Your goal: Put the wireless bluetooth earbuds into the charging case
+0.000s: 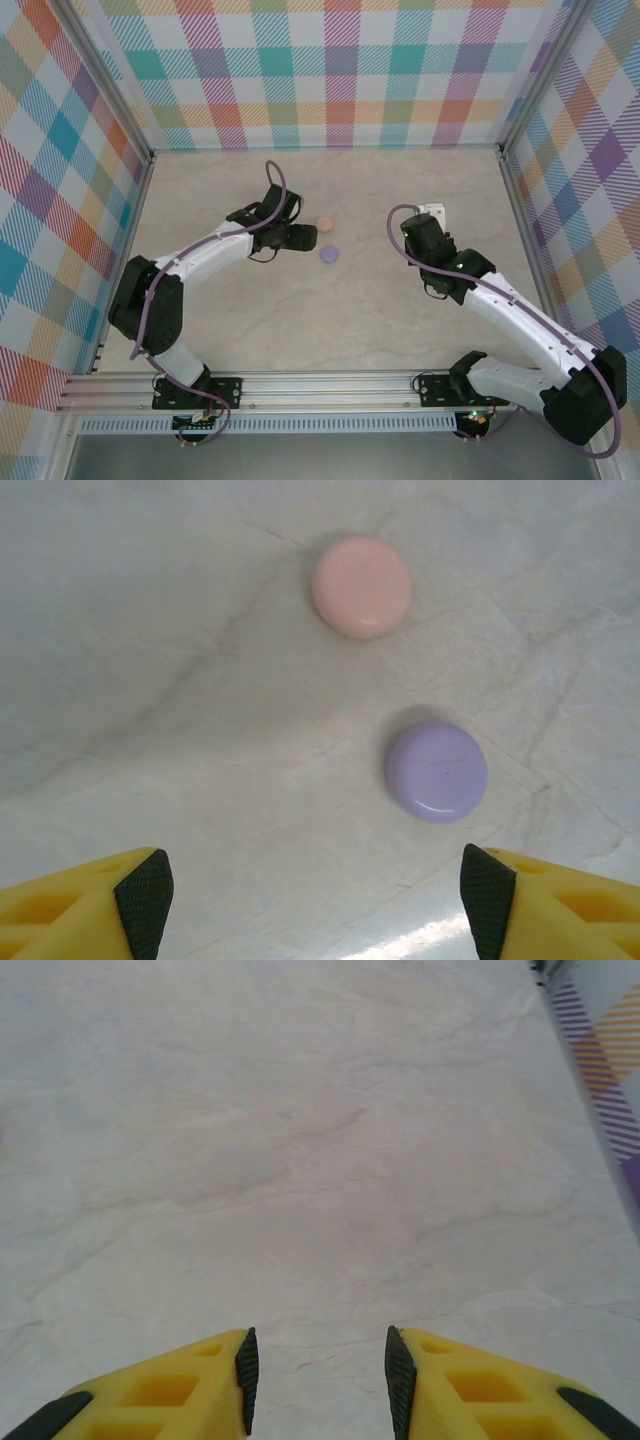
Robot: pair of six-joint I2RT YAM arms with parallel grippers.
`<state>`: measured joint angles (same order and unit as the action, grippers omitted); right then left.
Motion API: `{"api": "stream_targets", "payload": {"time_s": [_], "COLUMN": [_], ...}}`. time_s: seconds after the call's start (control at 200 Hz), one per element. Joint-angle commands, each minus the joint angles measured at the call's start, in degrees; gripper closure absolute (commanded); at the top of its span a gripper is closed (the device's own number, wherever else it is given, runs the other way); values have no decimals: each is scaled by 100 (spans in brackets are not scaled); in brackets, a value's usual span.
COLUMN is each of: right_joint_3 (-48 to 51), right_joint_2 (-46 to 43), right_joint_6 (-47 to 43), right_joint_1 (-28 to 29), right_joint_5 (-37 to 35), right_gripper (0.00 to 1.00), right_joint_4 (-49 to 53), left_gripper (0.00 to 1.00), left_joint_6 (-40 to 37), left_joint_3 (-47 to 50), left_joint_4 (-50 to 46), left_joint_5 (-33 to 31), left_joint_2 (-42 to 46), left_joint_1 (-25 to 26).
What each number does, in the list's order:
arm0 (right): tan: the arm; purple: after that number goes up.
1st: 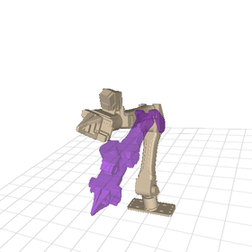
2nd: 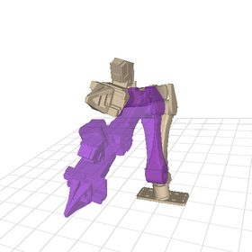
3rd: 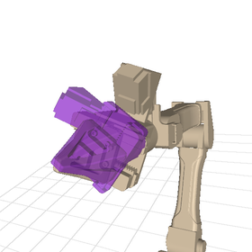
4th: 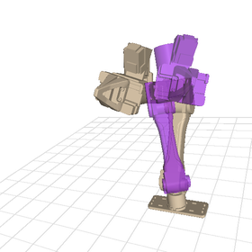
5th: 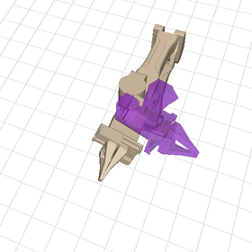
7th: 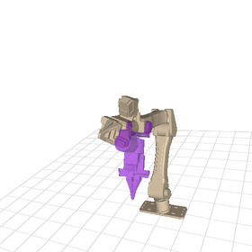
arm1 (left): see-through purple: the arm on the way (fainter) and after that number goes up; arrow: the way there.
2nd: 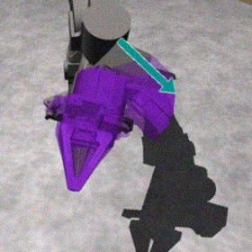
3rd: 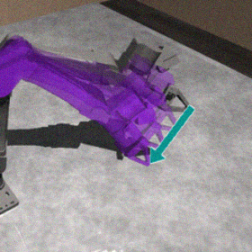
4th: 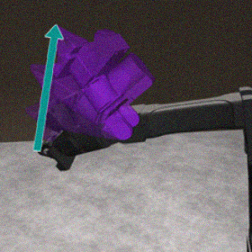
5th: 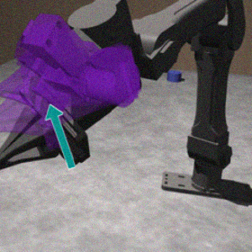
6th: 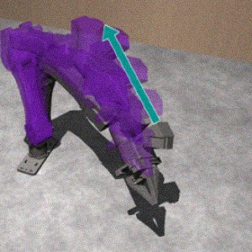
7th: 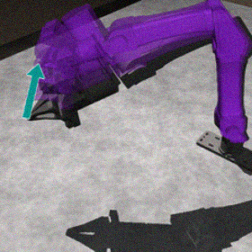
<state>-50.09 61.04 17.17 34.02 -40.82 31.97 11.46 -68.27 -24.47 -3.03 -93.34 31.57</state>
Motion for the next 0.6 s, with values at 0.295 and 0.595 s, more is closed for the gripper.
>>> {"api": "stream_targets", "payload": {"time_s": [0.295,0.595], "right_joint_3": [1497,2073], "right_joint_2": [103,368], "right_joint_6": [-1148,-1005], "right_joint_1": [-1408,-2404], "right_joint_5": [336,1598], "right_gripper": [55,42], "right_joint_4": [-2908,-3989], "left_gripper": [20,18], "left_joint_6": [-1363,-2021], "left_joint_3": [1379,2975], "left_joint_4": [1141,3138], "left_joint_5": [-2460,-2360], "left_joint_2": [1207,1703], "left_joint_1": [-196,-888]}}
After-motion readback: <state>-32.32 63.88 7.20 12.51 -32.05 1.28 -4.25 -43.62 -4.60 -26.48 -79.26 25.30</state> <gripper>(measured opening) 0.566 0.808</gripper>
